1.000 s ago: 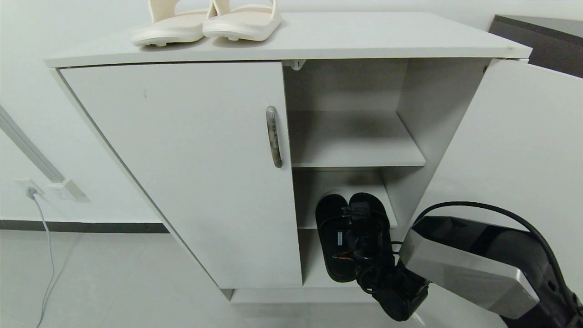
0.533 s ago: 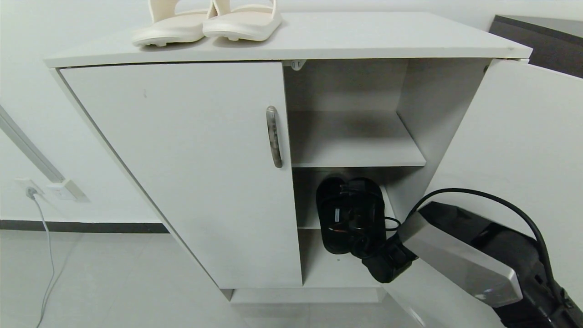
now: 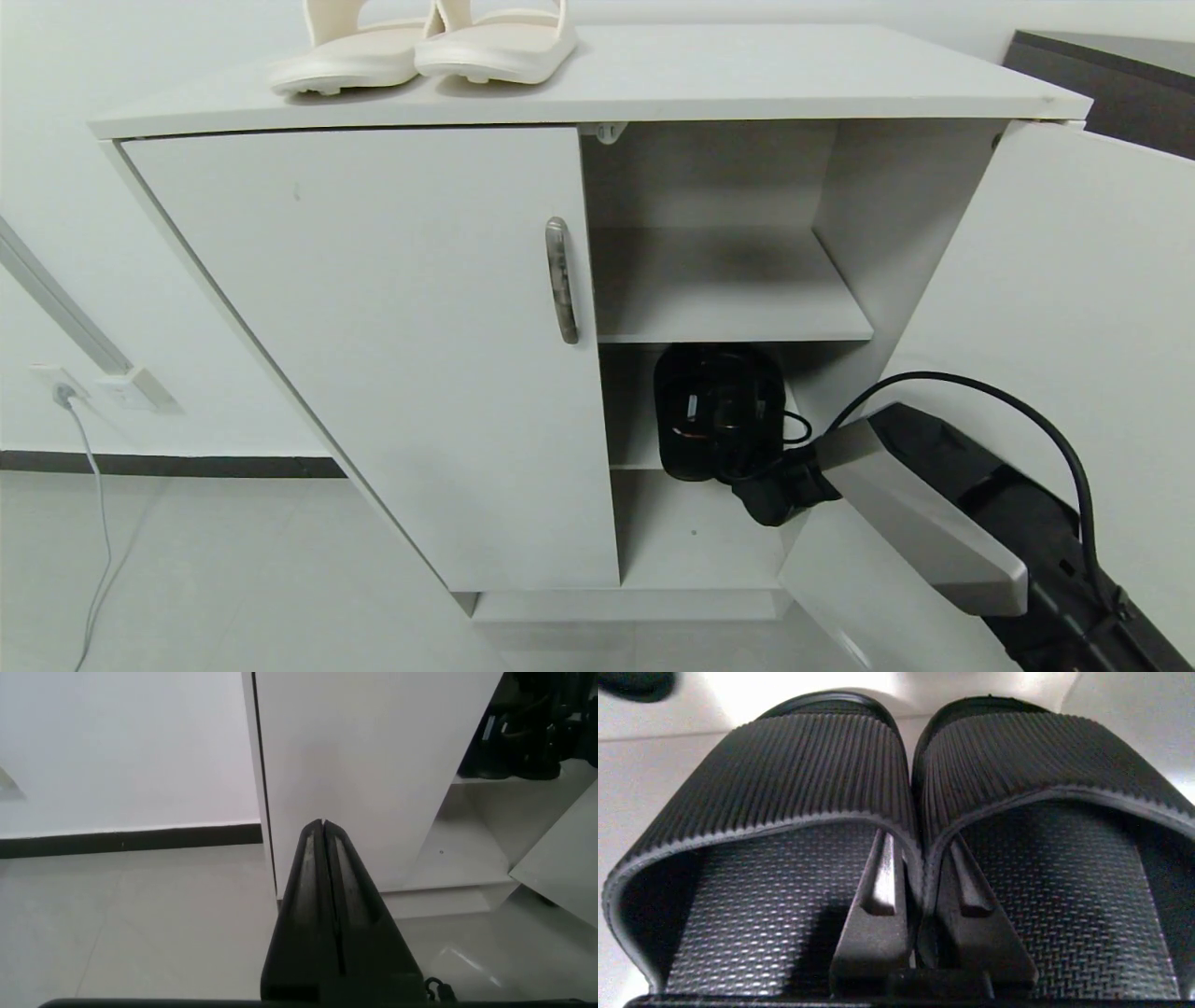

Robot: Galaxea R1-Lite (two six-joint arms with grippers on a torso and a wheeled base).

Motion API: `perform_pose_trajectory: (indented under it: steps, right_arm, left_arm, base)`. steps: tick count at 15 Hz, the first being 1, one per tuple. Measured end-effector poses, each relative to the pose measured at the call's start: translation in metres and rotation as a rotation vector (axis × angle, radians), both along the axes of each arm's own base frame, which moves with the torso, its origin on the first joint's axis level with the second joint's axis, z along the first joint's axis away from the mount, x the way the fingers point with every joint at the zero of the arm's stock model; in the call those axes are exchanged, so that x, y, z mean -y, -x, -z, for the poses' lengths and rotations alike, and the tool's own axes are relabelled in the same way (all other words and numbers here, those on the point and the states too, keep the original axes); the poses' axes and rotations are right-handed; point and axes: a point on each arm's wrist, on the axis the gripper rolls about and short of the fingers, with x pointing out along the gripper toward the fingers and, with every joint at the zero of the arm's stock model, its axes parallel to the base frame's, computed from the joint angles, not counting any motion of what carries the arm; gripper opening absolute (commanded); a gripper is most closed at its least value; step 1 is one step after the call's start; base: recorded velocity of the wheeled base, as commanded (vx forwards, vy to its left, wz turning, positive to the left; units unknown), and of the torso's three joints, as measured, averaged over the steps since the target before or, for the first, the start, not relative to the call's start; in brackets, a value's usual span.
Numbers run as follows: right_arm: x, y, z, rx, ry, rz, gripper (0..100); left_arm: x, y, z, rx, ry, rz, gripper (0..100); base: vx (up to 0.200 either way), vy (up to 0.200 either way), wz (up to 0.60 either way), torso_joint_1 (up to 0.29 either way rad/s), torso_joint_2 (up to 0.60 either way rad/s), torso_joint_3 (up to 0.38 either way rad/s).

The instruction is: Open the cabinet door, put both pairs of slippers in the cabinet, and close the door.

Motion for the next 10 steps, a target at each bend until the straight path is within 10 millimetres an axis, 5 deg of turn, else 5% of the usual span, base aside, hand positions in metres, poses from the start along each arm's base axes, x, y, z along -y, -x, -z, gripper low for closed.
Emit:
perform_pose_trajectory:
  steps: [10]
  right_arm:
    - [0.0036,-0.011,0.0039,-0.017,-0.011,0.027,0]
  left_arm:
    - [0.0,0.0,0.0,0.0,0.0,0.0,0]
  base:
    - [0.0,0.0,0.0,0.0,0.0,0.0]
